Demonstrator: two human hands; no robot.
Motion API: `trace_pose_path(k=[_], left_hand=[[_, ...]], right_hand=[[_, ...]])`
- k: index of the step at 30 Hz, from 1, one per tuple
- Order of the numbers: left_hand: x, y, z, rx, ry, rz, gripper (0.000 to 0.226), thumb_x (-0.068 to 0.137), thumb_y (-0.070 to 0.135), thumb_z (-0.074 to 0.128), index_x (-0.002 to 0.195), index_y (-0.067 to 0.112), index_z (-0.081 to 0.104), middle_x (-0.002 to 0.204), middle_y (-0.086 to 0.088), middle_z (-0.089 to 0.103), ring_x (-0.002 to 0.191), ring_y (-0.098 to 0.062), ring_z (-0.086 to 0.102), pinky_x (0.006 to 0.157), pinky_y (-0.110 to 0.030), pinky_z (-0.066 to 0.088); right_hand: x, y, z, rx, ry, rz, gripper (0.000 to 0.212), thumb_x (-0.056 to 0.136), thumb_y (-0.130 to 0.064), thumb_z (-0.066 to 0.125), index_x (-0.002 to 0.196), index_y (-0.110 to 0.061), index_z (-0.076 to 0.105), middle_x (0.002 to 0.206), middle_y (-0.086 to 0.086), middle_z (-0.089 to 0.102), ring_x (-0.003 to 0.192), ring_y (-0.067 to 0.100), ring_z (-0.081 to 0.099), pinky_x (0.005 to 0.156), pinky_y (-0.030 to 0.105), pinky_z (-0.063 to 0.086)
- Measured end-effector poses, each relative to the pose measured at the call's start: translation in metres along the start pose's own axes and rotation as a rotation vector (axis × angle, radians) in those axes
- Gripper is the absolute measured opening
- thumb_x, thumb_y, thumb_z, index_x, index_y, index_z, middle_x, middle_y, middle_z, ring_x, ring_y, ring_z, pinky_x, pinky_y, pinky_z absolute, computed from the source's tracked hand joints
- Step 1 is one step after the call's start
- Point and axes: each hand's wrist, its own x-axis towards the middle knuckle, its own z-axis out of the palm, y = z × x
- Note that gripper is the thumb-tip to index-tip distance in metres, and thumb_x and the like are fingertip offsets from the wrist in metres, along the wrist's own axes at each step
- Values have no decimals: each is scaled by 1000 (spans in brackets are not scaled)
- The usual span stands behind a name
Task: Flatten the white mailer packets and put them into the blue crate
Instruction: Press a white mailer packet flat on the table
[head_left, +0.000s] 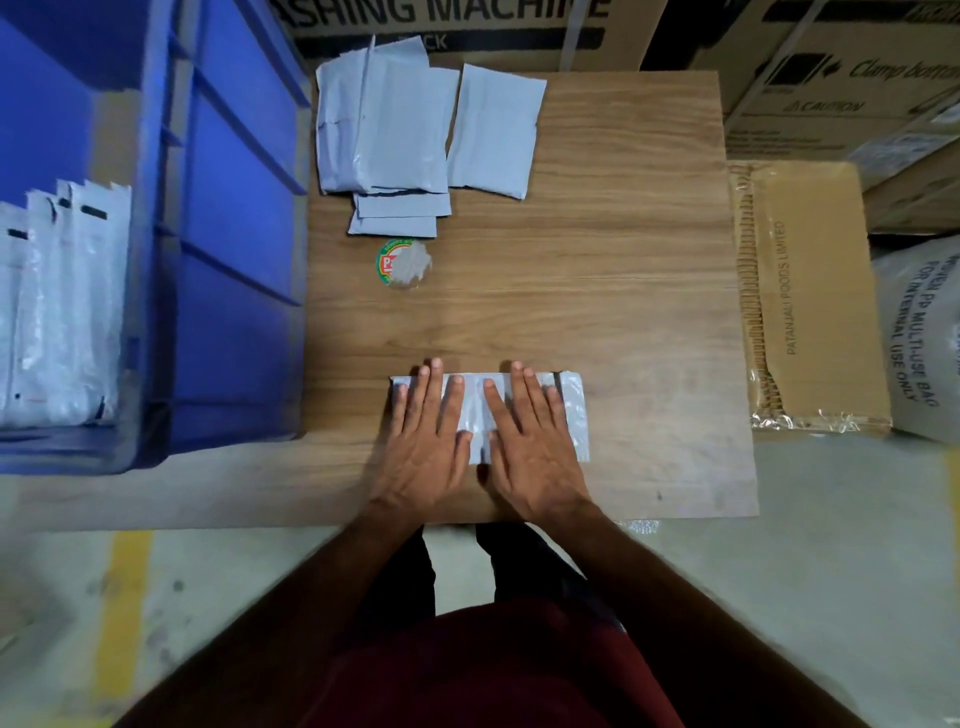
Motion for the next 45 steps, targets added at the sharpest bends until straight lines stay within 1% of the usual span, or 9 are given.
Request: trace_pose_path(k=[11,16,22,24,27,32,36,40,45], left_hand=[[-8,-9,2,-52,36,-41,68,99,34,35,159,4,25,166,-21,16,155,-33,15,125,-49,16],[-17,-35,12,-68,-52,-63,73,99,37,32,161,8,8,169,-17,7,156,-30,11,124,-48,21],[-16,-33,0,-68,-98,-62,74,100,45,30,162,8,11,169,-16,3,157,-29,7,125,-48,19],[-20,-37,-7,-62,-102,-12,82,100,58,30,162,8,11,169,-18,1,157,-29,4,127,-45,10],[-26,-49,-10,18,-136,164,87,99,69,26,162,9,12,169,-19,1,157,-30,4,126,-46,15],[-11,-58,-11,52,-150,202,70,103,59,27,159,18,28,167,-14,21,152,-26,29,117,-40,36],[0,-57,-27,3,-143,235,63,108,52,17,153,17,43,161,-14,37,146,-26,41,115,-41,42],[5,-49,-45,70,-171,254,70,99,54,36,156,14,38,161,-20,33,146,-33,40,116,-45,39],[25,-9,-80,45,-137,268,69,79,16,38,147,13,49,147,-15,55,127,-31,60,102,-41,51]], right_hand=[[13,-23,4,-46,-66,-40,73,94,-32,36,162,-13,20,169,17,5,158,29,-2,126,46,-2],[15,-28,19,-74,-95,-79,69,97,-30,35,162,-15,18,170,13,2,158,26,-3,127,46,3],[17,-26,12,-25,-131,-95,72,95,-29,38,162,-14,18,170,11,0,158,24,-5,127,46,4],[15,-22,3,43,-138,-108,68,98,-30,37,162,-14,19,170,11,1,158,23,-5,127,48,8],[-4,-4,-14,149,-66,-85,68,103,-38,48,162,-15,22,171,9,6,158,21,0,127,46,7],[-28,24,-22,-6,-92,-85,85,96,-51,57,163,-17,17,171,9,1,158,23,-2,127,48,2],[-12,25,-21,-114,-126,-90,80,91,-42,52,162,-18,23,170,12,10,158,26,6,126,52,8],[4,22,-32,-124,-115,-46,75,86,-27,47,159,-20,33,166,10,26,154,26,22,125,50,14],[15,17,-72,-119,-9,-129,71,81,-17,38,152,-16,45,156,13,44,145,31,40,120,51,24]])
